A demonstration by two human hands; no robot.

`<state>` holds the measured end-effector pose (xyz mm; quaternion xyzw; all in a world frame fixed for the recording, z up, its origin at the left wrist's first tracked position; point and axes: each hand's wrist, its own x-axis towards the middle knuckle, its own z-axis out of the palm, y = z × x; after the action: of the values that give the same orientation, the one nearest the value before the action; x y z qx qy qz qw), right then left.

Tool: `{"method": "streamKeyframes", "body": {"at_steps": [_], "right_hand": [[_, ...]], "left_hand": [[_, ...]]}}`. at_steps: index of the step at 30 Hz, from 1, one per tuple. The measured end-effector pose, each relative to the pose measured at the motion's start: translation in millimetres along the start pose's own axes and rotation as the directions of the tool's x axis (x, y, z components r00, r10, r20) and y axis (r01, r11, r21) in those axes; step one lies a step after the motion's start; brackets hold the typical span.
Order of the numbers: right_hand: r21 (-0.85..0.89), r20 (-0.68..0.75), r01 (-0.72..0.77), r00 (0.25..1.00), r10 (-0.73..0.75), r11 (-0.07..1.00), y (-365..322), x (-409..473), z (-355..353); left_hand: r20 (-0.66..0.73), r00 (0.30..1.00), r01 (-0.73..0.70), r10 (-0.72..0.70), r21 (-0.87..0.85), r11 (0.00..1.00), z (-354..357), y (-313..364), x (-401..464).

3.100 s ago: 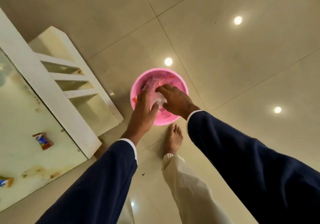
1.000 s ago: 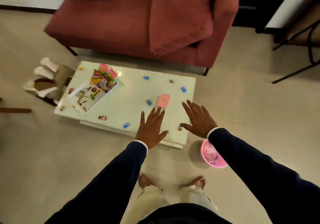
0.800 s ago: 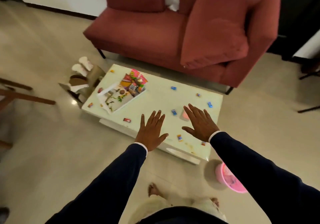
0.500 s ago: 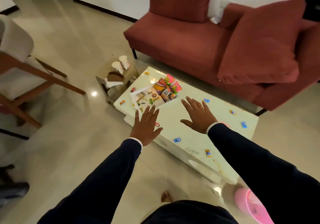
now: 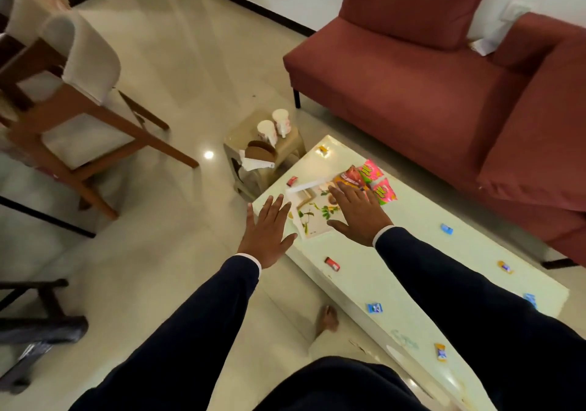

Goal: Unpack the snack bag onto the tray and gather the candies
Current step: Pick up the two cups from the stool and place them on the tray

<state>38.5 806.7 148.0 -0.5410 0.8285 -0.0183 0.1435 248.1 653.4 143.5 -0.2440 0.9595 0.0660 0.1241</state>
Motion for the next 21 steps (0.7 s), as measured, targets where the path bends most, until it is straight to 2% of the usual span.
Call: {"method": "streamKeyframes", "body": {"at_steps": [9, 13, 19, 21], "right_hand": [[0.006, 0.016, 0.038, 0.999, -0.038, 0.999, -5.3, 156.7, -35.4], [0.021, 0.034, 0.021, 0.999, -0.022, 1.000, -8.5, 225.6, -38.9], [0.017, 0.085, -0.120, 0.989, 0.118, 0.993, -2.3, 343.6, -27.9], [0.029, 0.117, -0.202, 0.973, 0.197, 0.979, 3.1, 394.0, -16.6]], "left_hand": [[-0.036, 0.998, 0.046, -0.048, -0.040, 0.998, -34.8, -88.1, 114.7], [-0.010, 0.999, 0.040, -0.041, -0.090, 0.995, -36.9, -133.8, 169.9], [0.015, 0.999, -0.033, 0.036, -0.202, 0.979, -33.0, -208.4, 290.6], [0.064, 0.996, -0.052, 0.068, -0.232, 0.971, -26.8, -245.1, 352.1]]}}
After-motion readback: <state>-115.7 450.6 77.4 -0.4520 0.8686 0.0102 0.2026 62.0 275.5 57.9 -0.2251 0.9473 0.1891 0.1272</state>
